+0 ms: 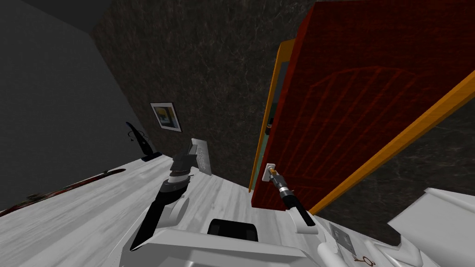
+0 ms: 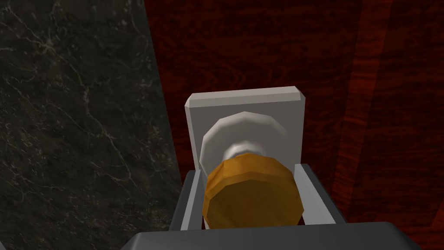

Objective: Pull the door open

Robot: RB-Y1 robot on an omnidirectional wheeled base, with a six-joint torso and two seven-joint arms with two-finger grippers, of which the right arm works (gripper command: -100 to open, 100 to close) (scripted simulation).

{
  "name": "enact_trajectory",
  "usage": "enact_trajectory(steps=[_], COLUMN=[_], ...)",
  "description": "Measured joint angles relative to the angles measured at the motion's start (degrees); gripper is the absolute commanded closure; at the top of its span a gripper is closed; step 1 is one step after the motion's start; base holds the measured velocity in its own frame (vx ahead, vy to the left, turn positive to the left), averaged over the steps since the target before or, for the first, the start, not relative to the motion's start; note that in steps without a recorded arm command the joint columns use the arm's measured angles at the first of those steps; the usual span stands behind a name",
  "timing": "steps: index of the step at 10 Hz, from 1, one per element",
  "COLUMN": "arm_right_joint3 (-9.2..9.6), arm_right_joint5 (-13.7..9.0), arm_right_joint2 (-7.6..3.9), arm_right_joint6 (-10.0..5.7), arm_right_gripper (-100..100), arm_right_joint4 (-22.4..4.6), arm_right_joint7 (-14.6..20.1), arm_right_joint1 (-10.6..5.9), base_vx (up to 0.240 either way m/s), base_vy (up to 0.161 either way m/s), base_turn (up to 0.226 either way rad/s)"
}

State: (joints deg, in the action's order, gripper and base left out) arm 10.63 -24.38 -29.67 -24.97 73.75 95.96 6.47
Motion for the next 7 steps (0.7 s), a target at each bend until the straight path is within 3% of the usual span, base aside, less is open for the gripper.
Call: enact_trajectory(steps=[7], arm_right_joint3=[3.57], arm_right_joint5=[1.42], arm_right_joint2=[-5.5], arm_right_joint6=[-4.24], arm_right_gripper=[100], arm_right_joint4=[1.81], arm_right_joint7=[5.29], arm_right_joint1=[2.82], base_vx=[-0.233], base_vy=[-0.1], base_turn=[0.117])
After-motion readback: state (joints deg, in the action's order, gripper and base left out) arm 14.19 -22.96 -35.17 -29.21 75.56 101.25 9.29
